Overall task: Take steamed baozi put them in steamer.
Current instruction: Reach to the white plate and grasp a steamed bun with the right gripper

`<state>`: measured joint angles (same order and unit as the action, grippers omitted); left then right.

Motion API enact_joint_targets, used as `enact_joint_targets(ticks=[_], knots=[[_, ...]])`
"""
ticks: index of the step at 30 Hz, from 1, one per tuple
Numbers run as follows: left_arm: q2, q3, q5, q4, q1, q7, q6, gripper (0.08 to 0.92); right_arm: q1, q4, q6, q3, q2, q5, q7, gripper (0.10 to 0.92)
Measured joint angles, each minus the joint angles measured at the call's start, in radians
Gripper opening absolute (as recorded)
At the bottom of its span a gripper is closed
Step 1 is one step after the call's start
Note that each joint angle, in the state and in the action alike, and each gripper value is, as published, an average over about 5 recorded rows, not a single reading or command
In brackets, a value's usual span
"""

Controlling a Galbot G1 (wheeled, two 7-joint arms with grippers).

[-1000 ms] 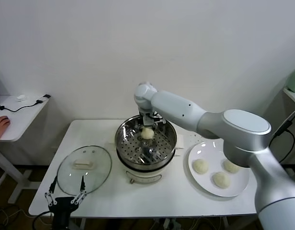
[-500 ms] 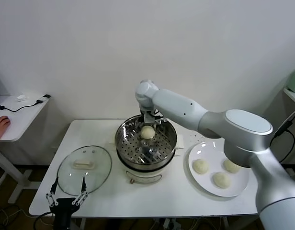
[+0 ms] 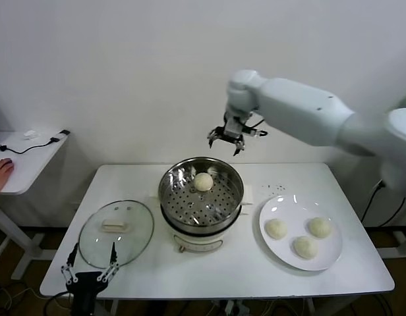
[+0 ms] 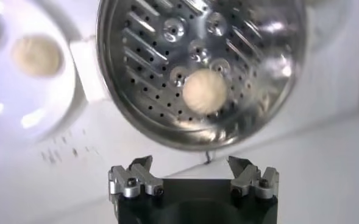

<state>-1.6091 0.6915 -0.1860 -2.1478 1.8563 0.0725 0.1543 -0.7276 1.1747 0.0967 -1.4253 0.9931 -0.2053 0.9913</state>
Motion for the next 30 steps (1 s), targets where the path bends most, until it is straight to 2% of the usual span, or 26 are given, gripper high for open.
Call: enact_joint_targets(ticks=[5, 11, 30], knots=[[0.000, -0.001, 0.002, -0.006, 0.007, 0.002, 0.002, 0.823, 0.028, 0.066, -0.191, -0.033, -0.126, -0.124, 0.006, 0.823], [0.000, 0.001, 0.003, -0.012, 0.015, 0.005, 0.004, 0.823, 0.125, 0.088, -0.306, -0.025, -0.203, -0.164, 0.035, 0.823], [0.000, 0.005, -0.007, -0.013, 0.014, 0.003, -0.003, 0.823, 0.449, -0.011, -0.429, 0.138, -0.176, -0.100, 0.046, 0.823]])
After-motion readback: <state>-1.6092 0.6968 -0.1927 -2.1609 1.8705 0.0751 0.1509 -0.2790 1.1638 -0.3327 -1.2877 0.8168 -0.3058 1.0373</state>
